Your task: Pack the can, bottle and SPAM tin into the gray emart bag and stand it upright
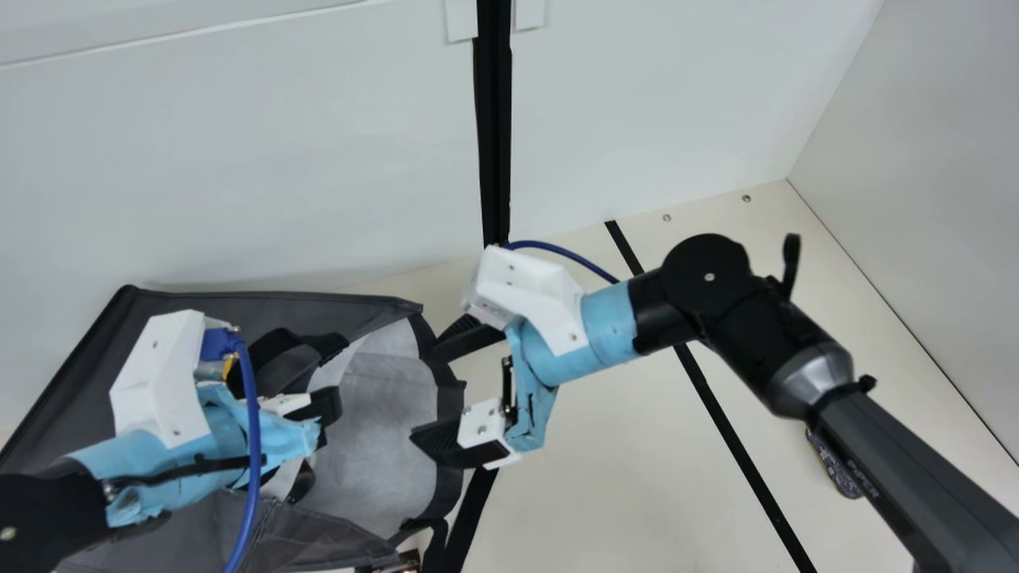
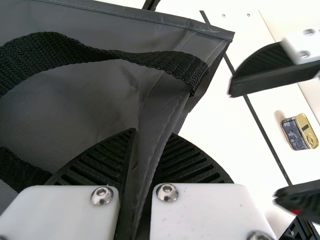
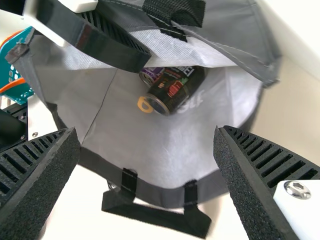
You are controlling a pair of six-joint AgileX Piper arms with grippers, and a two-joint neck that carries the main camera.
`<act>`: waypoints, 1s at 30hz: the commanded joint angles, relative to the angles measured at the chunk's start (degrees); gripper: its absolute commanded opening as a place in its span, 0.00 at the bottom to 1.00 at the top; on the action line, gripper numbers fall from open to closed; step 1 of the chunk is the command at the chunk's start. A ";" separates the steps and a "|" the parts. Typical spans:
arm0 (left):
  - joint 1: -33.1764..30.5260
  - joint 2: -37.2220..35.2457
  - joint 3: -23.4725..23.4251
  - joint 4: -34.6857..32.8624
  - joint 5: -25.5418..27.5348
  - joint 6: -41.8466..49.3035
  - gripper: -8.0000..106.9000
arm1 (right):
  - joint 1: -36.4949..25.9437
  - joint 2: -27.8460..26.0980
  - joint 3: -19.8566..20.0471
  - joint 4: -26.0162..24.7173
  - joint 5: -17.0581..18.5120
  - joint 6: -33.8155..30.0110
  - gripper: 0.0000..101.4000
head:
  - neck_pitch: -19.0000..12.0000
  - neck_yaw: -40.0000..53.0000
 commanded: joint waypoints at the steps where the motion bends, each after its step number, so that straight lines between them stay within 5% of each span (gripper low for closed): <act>1: 0.00 0.00 0.00 0.00 0.00 0.00 0.00 | -1.61 -0.72 -0.08 -0.15 0.98 -0.10 0.94 | -1.30 -0.05; 30: 0.00 0.00 0.00 0.00 0.00 0.00 0.00 | -17.63 -10.69 2.75 -4.55 1.77 0.63 0.94 | -1.30 -0.05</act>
